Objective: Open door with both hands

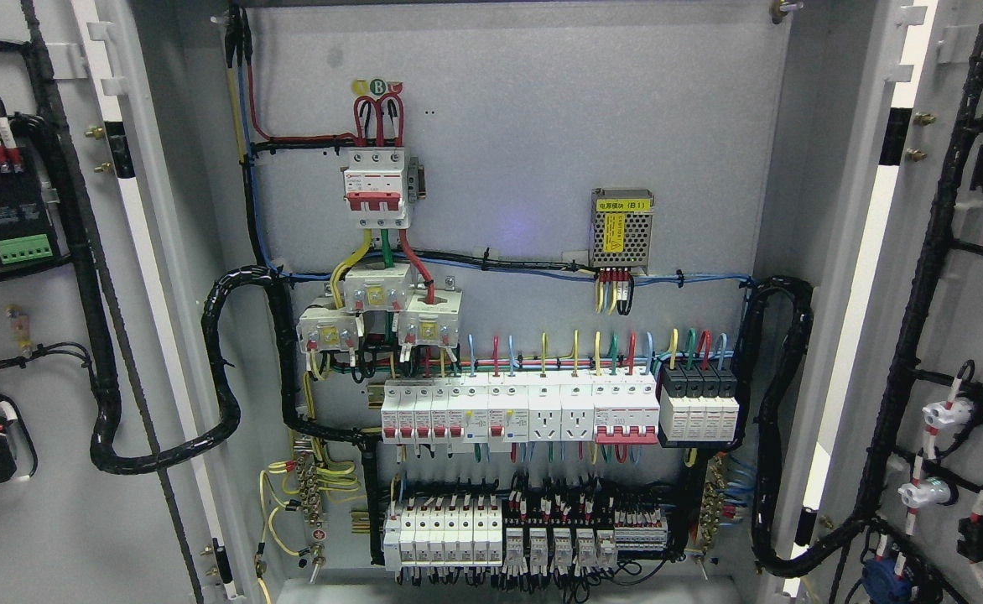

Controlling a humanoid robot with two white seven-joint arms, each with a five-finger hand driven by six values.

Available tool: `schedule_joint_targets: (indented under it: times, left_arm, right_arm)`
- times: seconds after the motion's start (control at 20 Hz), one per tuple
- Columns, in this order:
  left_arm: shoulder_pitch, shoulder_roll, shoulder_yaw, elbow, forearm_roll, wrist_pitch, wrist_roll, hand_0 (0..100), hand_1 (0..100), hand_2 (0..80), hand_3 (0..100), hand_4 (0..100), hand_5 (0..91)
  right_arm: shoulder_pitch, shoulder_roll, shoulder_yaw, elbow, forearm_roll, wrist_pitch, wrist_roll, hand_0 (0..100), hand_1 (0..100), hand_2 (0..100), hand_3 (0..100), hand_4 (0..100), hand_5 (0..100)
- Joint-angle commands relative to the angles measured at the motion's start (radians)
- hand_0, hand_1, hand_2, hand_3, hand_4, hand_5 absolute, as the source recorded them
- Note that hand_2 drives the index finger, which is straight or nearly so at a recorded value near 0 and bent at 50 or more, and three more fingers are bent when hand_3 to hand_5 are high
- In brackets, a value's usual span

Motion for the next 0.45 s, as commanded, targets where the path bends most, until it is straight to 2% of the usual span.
schedule_joint_targets:
  times: [0.0, 0.4]
  left_arm:
    - [-0.001, -0.034, 0.013, 0.043, -0.001, 0.0, 0.0, 0, 0, 0.0, 0, 3, 0.0]
    - [-0.001, -0.034, 0.013, 0.039, -0.002, -0.012, 0.001, 0, 0, 0.0, 0, 3, 0.0]
  right_arm:
    - [-0.014, 0.029, -0.006, 0.052, 0.022, 0.005, -0.018, 11, 0, 0, 0, 0, 0]
    - [-0.013, 0.029, -0.01, 0.052, 0.022, 0.003, -0.018, 11, 0, 0, 0, 0, 0]
